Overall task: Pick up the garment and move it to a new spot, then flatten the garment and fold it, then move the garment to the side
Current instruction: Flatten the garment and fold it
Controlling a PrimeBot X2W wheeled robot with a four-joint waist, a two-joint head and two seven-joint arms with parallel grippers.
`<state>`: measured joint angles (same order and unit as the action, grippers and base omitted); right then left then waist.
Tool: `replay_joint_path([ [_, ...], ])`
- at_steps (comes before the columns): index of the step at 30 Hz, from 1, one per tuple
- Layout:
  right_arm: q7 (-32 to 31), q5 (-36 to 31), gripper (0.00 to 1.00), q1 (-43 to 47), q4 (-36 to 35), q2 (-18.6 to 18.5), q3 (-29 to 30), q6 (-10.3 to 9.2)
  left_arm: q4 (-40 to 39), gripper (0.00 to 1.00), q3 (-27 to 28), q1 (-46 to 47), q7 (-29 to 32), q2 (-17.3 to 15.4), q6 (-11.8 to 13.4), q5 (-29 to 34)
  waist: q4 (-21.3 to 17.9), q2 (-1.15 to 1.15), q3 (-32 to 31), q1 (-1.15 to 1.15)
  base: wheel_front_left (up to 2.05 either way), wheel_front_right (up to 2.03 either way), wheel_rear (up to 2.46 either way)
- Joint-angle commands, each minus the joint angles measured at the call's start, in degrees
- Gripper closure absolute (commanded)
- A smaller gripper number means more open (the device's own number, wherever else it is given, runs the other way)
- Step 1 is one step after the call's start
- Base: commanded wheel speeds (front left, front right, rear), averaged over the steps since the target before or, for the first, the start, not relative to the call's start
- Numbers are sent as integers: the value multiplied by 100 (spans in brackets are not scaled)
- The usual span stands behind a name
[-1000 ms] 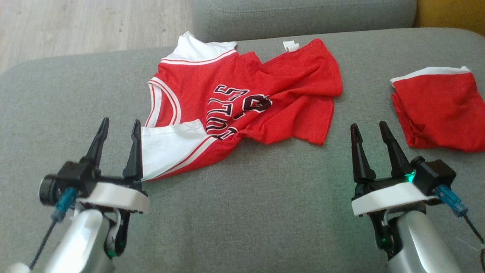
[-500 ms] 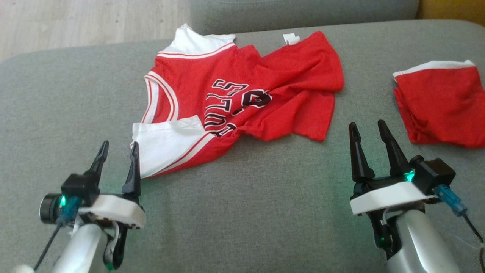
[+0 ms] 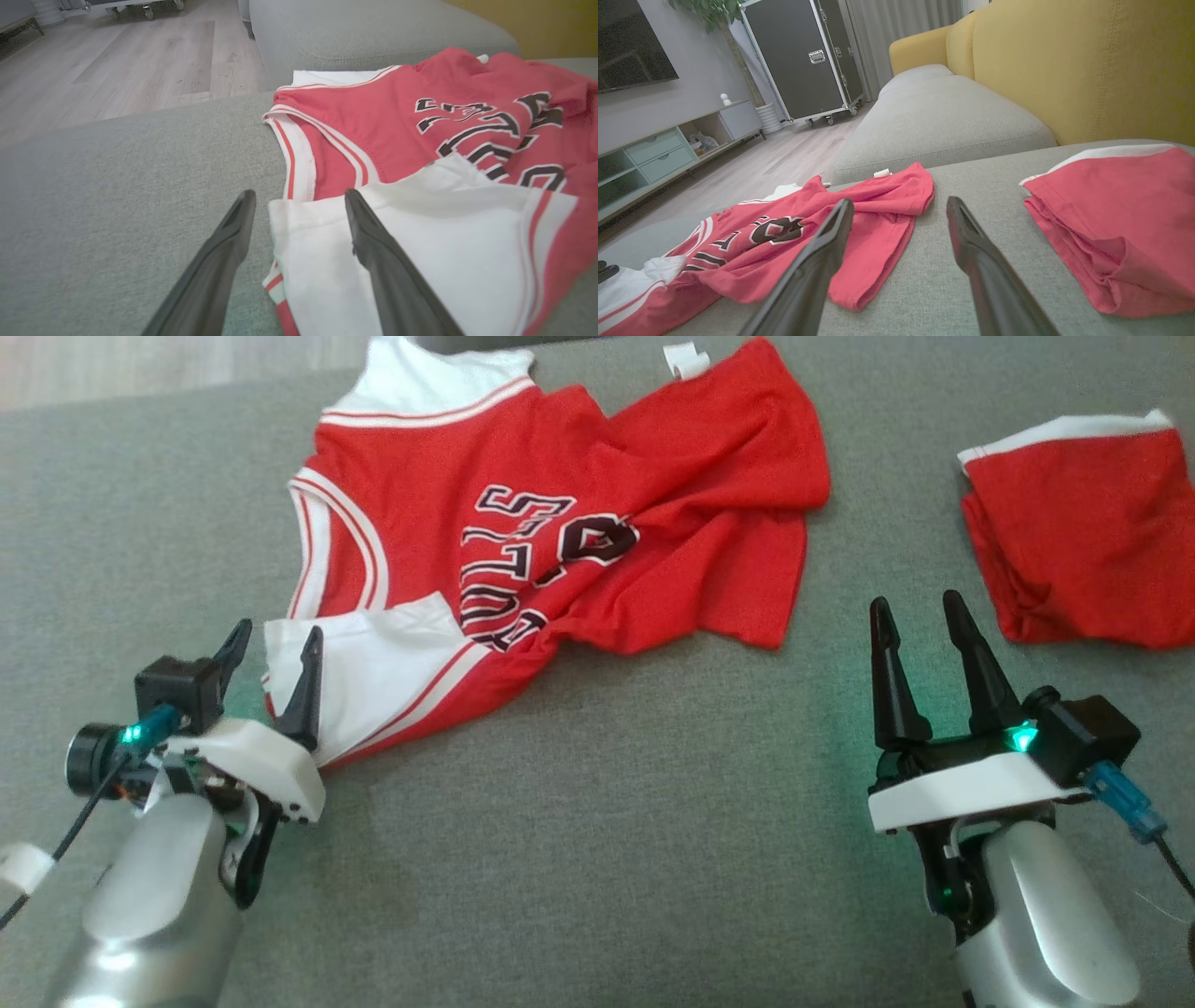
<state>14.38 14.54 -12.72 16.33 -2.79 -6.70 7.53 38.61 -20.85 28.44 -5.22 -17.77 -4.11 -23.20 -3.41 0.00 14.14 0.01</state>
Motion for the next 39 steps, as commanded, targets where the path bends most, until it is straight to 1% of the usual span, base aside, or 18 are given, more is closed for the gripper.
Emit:
replay_joint_path([
  [1, 62, -69, 0, -186, -212, -9, -102, -4, 30, 0, 125, 346, 20, -247, -35, 44, -50, 0, 116, -1, 0, 0, 0],
  [8, 62, -85, 0, -200, -227, -9, -105, -4, 540, 0, 43, 650, -118, -245, -99, 63, -111, 0, 187, -1, 0, 0, 0],
  [9, 62, -86, 0, -197, -224, -9, -101, -4, 600, 60, 25, 674, -132, -232, -110, 60, -115, 0, 181, -1, 0, 0, 0],
  [10, 62, -88, 0, -193, -219, -9, -97, -4, 653, 100, 1, 695, -146, -222, -125, 59, -117, 0, 172, -1, 0, 0, 0],
  [17, 62, -101, 0, -156, -151, -9, -72, -4, 762, 100, -163, 799, -553, -217, -179, 167, -70, 0, 31, -1, 0, 0, 0],
  [20, 62, -105, 0, -148, -112, -9, -71, -4, 678, 100, -194, 889, -706, -284, -170, 246, -22, 0, -44, -1, 0, 0, 0],
  [23, 62, -89, 0, -151, -80, -9, -86, -4, 411, 100, -198, 1044, -866, -407, -122, 385, 24, 0, -138, -1, 0, 0, 0],
  [26, 62, -52, 0, -141, -41, -9, -85, -4, -189, 100, -245, 1182, -962, -582, -169, 600, 64, 0, -248, -1, 0, 0, 0],
  [30, 62, -9, 0, -117, 17, -9, -74, -4, -1378, 100, -236, 1181, -974, -933, -209, 1010, 132, 0, -374, -1, 0, 0, 0],
  [32, 62, 13, 0, -96, 49, -9, -57, -4, -1912, 100, -330, 1083, -975, -1099, -251, 1187, 172, 0, -437, -1, 0, 0, 0],
  [36, 62, 77, 0, -52, 125, -9, -43, -4, -2765, 100, -824, 747, -976, -1480, -320, 1409, 257, 0, -561, -1, 0, 0, 0],
  [38, 62, 104, 0, -34, 170, -9, -39, -4, -3130, 100, -1189, 548, -976, -1746, -331, 1450, 297, 0, -627, -1, 0, 0, 0],
  [39, 62, 116, 0, -27, 192, -9, -38, -4, -3293, 100, -1436, 459, -976, -1933, -333, 1480, 313, 0, -655, -1, 0, 0, 0],
])
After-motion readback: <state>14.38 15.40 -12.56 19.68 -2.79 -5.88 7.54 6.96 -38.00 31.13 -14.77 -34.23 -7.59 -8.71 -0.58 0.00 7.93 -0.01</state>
